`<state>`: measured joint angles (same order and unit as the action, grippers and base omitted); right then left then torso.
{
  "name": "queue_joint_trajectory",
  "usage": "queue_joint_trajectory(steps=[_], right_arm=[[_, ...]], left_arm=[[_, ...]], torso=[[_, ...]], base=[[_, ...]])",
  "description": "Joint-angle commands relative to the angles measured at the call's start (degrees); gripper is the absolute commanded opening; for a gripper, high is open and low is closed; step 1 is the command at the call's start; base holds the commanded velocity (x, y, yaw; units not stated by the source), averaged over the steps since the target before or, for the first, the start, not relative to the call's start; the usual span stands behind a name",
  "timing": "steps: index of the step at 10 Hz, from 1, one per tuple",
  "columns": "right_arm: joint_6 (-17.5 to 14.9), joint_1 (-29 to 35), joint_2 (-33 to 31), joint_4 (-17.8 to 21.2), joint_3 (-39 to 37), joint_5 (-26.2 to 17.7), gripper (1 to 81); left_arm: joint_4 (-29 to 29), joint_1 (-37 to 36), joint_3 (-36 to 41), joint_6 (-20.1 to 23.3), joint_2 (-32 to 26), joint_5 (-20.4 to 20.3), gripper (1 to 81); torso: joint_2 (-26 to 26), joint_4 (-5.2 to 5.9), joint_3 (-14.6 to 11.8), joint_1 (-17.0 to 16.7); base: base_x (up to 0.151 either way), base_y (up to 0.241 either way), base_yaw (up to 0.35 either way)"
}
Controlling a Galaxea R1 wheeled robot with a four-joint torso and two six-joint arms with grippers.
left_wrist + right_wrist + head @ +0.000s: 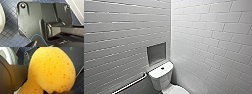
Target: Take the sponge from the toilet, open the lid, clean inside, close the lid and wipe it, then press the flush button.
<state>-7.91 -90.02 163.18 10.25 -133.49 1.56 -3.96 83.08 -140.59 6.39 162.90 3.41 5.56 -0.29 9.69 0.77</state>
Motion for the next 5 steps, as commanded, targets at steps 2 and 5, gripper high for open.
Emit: queue_joint_trajectory(steps=[2, 5], right_arm=[[-0.3, 1.5, -0.3, 0.3, 1.0, -3.6, 1.0], [-0.3, 1.5, -0.4, 0.4, 1.0, -3.6, 1.0]], left_arm=[[0.6, -2.4, 0.5, 0.5, -0.6, 3.5, 81.1], [0.8, -2.4, 0.5, 0.5, -0.6, 3.4, 81.1]], torso=[[0.0, 0.0, 0.0, 0.0], [0.0, 0.0, 0.0, 0.0]], base=[[0.0, 0.0, 0.0], [0.0, 0.0, 0.0]])
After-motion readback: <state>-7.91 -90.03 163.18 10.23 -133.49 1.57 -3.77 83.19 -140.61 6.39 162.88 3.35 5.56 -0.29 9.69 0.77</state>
